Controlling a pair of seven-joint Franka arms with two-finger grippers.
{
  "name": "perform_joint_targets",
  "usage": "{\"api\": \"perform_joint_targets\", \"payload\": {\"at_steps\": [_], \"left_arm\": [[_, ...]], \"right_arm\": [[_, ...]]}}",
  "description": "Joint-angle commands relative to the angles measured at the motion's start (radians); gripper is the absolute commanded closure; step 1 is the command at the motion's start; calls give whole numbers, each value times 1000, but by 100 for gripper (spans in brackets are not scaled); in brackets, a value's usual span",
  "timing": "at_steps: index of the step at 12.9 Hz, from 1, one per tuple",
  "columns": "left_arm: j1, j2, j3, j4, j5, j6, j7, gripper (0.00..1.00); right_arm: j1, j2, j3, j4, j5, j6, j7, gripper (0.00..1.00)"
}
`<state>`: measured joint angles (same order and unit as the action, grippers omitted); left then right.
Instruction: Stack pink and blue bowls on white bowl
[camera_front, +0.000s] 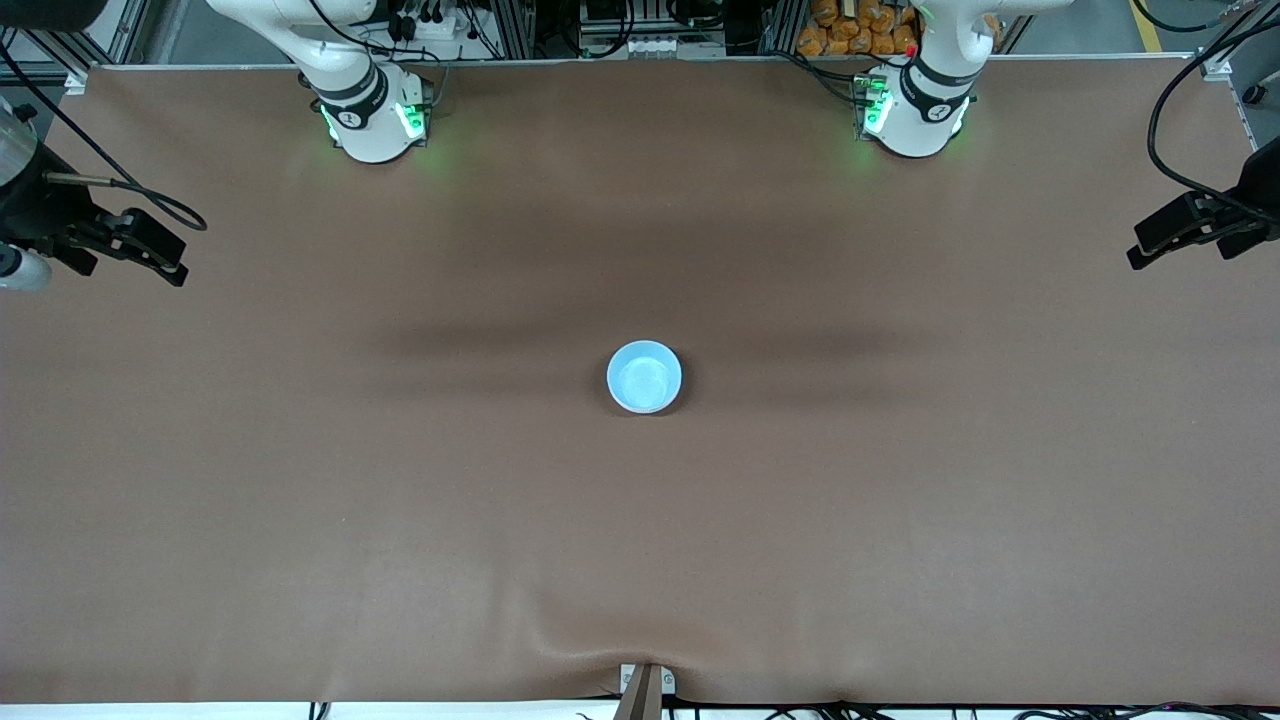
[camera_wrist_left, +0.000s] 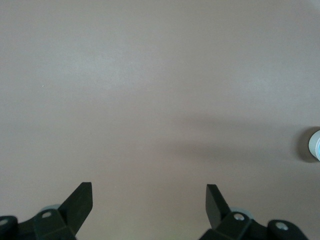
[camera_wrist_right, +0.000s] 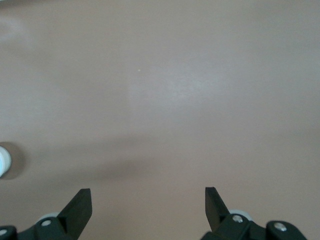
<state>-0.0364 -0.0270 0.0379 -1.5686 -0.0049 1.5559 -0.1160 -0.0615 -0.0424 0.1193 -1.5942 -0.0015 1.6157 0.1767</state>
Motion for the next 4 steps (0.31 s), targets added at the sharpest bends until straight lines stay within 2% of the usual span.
{"api": "perform_joint_targets", "payload": {"at_steps": [1,4], "left_arm": [[-2,1,-10,15,5,-10,22,0],[-2,-2,-29,15,3,-10,15,0]], "right_arm": [[0,15,-39,30,132,-1,-63,0],[-6,15,-52,31,77,-8,-222,0]]}}
